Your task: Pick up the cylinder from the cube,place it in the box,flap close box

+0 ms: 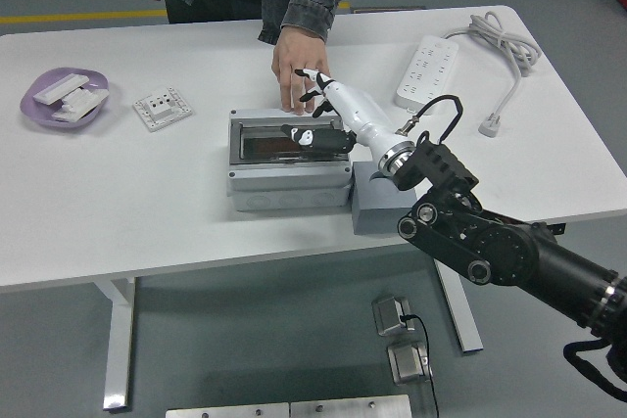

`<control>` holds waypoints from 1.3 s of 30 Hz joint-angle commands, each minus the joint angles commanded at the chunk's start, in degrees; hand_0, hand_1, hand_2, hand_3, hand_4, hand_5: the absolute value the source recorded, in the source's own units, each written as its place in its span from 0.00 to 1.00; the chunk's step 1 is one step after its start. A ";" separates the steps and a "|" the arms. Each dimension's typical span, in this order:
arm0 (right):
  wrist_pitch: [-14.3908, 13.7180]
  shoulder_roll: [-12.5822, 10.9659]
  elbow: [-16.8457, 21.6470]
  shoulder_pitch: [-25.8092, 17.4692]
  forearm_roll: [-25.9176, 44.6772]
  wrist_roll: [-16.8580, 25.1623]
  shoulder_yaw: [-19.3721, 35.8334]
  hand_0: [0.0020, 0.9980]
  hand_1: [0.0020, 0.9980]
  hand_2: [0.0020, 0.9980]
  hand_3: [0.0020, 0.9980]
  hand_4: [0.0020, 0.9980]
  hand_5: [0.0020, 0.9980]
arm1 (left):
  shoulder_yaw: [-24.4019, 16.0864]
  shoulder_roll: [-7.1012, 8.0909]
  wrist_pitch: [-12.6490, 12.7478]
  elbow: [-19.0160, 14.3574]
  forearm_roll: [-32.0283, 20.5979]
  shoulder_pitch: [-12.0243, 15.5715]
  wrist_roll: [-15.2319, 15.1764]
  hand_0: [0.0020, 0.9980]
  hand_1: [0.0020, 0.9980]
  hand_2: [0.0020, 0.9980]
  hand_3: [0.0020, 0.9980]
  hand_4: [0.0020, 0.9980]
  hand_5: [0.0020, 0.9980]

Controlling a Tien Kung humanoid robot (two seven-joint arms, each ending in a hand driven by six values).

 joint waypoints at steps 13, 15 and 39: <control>3.33 -7.03 14.16 -10.43 -9.64 -3.78 17.10 0.56 0.53 0.71 0.95 0.78 0.48 | 0.55 0.21 0.12 0.00 -1.13 0.28 -0.09 0.70 0.73 0.72 0.80 0.65 0.78; 2.37 -7.49 16.64 -13.07 -10.11 -2.77 20.73 0.56 0.53 0.71 0.95 0.78 0.48 | 0.60 0.47 0.08 0.00 -1.20 0.03 -0.22 0.70 0.73 0.72 0.80 0.65 0.78; -3.62 -4.27 23.79 -37.42 14.96 18.94 61.04 0.61 0.53 0.66 0.83 0.80 0.49 | 0.69 1.90 0.08 0.00 -1.85 -0.51 -0.23 0.70 0.72 0.72 0.79 0.66 0.78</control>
